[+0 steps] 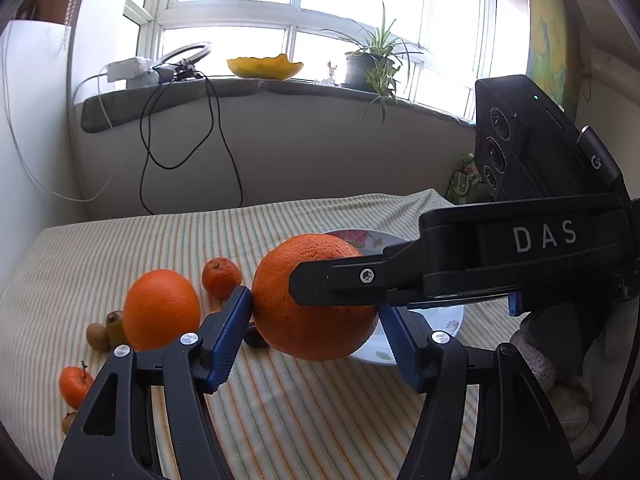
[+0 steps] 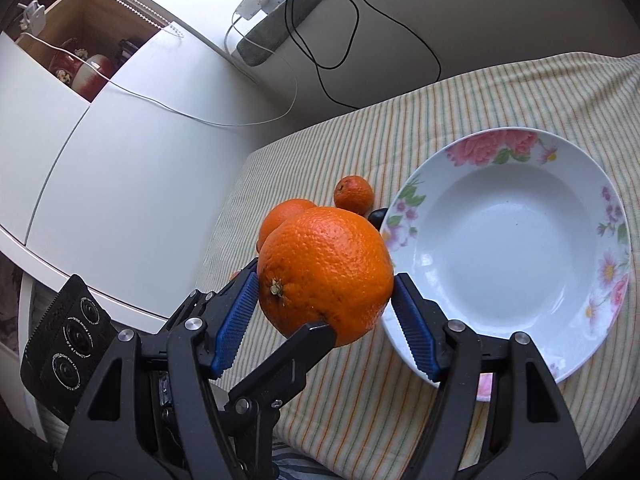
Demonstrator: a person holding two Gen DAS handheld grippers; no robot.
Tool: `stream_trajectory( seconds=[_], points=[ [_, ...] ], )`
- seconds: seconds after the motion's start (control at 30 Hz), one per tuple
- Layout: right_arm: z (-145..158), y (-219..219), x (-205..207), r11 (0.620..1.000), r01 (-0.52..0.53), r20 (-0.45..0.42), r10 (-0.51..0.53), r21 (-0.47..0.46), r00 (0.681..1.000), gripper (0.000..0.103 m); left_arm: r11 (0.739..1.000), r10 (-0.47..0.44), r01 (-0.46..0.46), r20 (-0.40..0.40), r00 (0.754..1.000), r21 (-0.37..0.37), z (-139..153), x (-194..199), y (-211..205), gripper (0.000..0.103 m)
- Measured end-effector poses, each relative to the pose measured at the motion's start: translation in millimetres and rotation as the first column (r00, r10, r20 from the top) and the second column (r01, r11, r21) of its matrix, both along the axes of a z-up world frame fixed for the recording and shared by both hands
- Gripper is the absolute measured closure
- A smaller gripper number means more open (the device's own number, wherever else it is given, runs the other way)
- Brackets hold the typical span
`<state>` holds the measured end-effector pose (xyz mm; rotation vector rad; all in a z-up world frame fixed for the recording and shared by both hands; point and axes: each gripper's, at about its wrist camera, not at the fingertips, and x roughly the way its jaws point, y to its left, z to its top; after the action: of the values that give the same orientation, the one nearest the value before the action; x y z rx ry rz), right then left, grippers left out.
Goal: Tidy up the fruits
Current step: 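Lift the large orange with the right gripper and carry it over the plate, then lower the orange onto the plate and open the right gripper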
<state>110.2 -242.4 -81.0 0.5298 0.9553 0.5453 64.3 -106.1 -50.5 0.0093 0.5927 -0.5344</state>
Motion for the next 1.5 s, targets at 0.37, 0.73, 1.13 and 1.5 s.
stream_trajectory(
  seconds=[0.37,0.73,1.13,1.5],
  points=[
    [-7.5,-36.5,17.6,0.997,0.071,-0.021,-0.071,-0.007,0.997,0.031,0.999,-0.052,0.052,-0.034,0.998,-0.006,-6.7,29.3,-23.9,0.038],
    [-16.5,-51.4,34.2,0.996,0.084,-0.044,-0.086,-0.037,0.995,0.031,0.997,-0.073,0.074,-0.058,0.996,0.014,-16.6,42.4,-41.1,0.038],
    [-25.2,-54.7,44.5,0.991,0.091,-0.050,-0.096,-0.097,0.994,0.031,0.995,-0.096,0.098,-0.050,0.994,0.033,-16.8,50.0,-54.6,0.043],
    [-5.9,-52.4,43.5,0.969,0.140,0.046,-0.133,-0.204,0.990,0.026,0.995,-0.076,0.081,-0.085,0.993,0.055,-24.0,54.4,-49.0,0.040]
  ],
)
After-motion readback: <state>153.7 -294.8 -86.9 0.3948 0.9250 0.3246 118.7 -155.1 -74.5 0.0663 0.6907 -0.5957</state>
